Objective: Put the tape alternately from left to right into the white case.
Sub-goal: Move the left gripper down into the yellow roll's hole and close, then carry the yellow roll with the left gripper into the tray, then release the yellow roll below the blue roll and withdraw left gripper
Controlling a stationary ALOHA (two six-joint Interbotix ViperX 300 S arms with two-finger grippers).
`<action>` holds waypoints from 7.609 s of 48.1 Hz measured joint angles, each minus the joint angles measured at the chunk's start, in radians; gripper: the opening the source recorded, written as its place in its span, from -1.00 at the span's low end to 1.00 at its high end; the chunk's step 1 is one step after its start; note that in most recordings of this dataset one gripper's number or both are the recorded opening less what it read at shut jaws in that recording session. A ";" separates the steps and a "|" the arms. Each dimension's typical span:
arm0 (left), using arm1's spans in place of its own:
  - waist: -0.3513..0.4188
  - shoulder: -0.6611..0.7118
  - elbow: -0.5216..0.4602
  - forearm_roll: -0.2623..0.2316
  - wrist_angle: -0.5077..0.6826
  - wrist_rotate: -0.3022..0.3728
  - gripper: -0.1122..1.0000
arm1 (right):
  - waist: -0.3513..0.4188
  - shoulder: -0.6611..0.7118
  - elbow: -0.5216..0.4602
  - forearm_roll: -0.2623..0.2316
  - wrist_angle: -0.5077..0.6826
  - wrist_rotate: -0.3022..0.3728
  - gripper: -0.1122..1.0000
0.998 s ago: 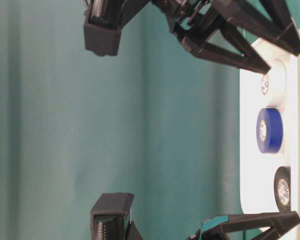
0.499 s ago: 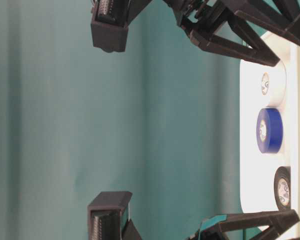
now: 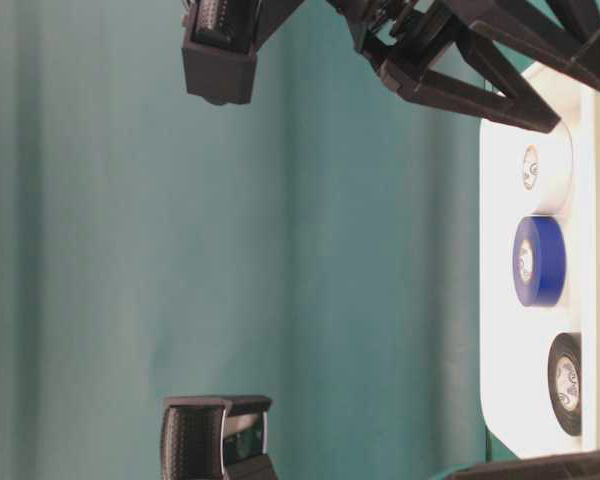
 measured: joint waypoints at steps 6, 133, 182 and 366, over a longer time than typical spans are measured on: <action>-0.002 0.000 0.000 0.000 0.000 -0.015 1.00 | 0.000 0.000 0.000 0.000 0.000 -0.002 0.83; -0.083 0.390 -0.250 0.000 -0.060 -0.006 -0.31 | 0.000 0.011 0.000 0.002 0.000 0.002 0.83; -0.063 0.190 -0.244 0.003 0.137 -0.008 -0.32 | 0.005 0.011 0.000 0.000 -0.002 0.002 0.83; 0.281 0.110 -0.155 0.006 0.046 0.321 0.98 | 0.014 0.011 -0.002 0.002 -0.029 0.003 0.83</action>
